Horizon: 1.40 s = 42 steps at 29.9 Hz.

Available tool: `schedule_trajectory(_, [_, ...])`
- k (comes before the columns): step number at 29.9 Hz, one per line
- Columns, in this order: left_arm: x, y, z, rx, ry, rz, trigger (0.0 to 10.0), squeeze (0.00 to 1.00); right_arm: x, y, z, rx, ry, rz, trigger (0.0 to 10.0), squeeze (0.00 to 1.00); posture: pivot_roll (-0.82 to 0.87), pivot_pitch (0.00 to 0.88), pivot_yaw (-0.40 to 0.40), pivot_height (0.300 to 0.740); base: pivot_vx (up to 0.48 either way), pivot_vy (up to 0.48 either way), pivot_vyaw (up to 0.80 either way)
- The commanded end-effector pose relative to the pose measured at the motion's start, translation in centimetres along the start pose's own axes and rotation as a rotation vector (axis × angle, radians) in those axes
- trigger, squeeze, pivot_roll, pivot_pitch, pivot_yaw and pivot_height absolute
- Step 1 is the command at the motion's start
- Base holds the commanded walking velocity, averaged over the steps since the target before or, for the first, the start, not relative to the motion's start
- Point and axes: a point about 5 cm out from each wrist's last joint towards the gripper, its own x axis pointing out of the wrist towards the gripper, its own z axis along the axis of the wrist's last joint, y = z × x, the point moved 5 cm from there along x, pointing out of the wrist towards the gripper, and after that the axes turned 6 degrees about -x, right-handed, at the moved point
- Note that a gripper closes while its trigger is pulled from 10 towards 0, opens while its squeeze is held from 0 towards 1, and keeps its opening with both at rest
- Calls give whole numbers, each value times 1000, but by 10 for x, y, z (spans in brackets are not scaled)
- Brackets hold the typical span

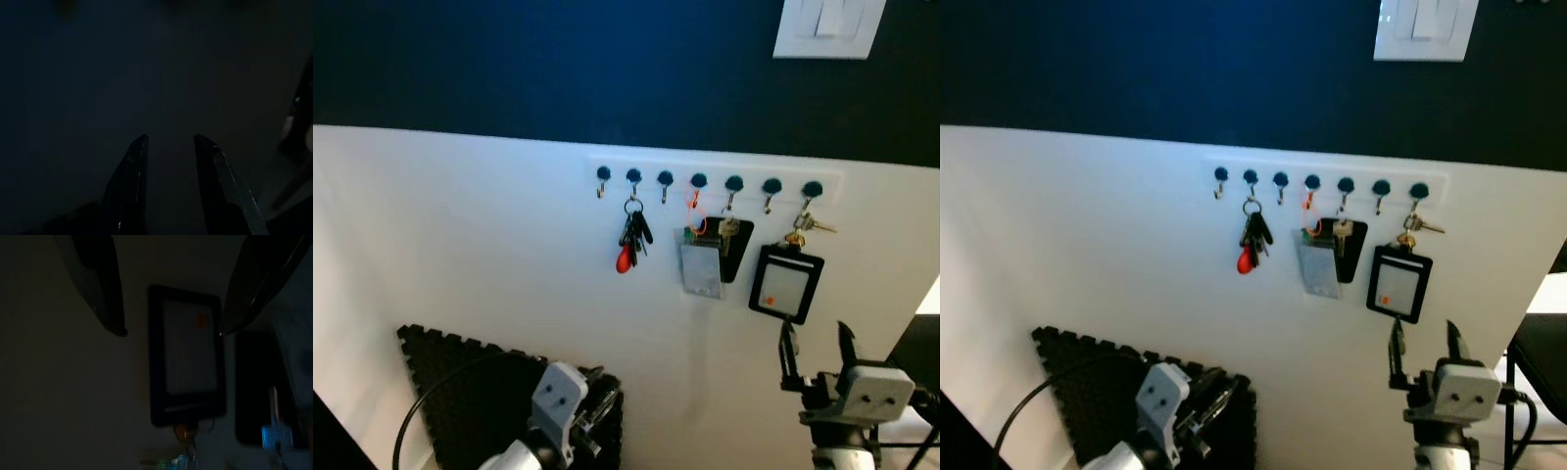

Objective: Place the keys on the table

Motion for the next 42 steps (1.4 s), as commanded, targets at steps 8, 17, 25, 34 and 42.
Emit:
schedule_trajectory(8, [3,-15,15,3,-5,-78,10000,0,18,-9,12,109,32,-61,10000,24,45,60,27,740,0,0,0])
schedule_trajectory(17, [8,-13,21,16,-7,-68,10000,0,31,-15,18,115,45,-9,10000,0,42,62,20,740,0,0,0])
schedule_trajectory(25, [11,-12,23,22,-3,-49,10000,0,37,-11,14,172,85,58,10000,0,41,62,12,740,0,0,0])
schedule_trajectory(34, [12,-12,25,14,-3,-40,10000,0,32,4,4,248,152,157,10000,0,44,64,9,740,0,0,0])
schedule_trajectory(42, [13,-13,24,20,4,-40,10000,0,31,8,2,249,167,212,10000,0,46,65,8,740,0,0,0])
